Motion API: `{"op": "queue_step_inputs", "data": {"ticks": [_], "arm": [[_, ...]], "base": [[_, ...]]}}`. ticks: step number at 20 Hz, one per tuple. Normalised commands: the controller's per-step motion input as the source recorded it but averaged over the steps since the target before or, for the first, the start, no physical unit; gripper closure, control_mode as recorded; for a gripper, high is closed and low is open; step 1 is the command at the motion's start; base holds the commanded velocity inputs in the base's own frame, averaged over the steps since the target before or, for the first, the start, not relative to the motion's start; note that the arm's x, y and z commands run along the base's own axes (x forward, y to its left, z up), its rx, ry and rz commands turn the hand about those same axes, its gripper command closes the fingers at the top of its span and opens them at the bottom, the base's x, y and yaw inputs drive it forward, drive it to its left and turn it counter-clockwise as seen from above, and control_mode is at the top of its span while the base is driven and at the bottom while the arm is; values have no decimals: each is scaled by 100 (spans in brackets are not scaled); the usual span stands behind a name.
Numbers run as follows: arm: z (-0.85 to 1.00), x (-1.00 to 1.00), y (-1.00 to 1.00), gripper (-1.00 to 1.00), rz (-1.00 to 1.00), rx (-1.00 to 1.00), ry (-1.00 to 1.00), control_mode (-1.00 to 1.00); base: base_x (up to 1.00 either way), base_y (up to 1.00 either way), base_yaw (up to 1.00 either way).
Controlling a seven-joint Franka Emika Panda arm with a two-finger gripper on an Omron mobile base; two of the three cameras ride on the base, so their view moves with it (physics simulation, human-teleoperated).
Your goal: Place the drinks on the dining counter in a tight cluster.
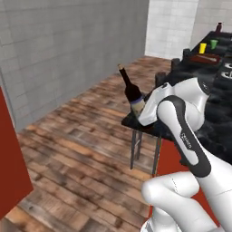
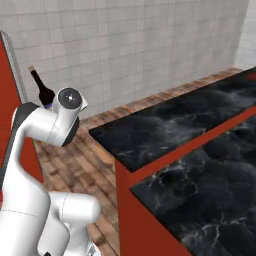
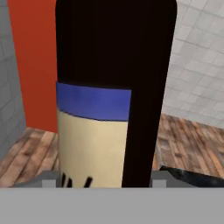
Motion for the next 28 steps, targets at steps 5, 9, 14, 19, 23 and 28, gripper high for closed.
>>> {"op": "queue_step_inputs", "data": {"ticks": [5, 9, 14, 19, 23, 28], "arm": [[0, 0, 0, 100, 0, 0, 0, 100], [0, 0, 0, 100, 0, 0, 0, 100], [0, 0, 0, 100, 0, 0, 0, 100], [0, 0, 0, 100, 0, 0, 0, 100], [0, 0, 0, 100, 0, 0, 0, 100], [0, 0, 0, 100, 0, 0, 0, 100]], "base": [[34, 100, -35], [58, 100, -50], [98, 82, -68], [100, 91, -60], [100, 91, -41], [100, 95, -47]]}}
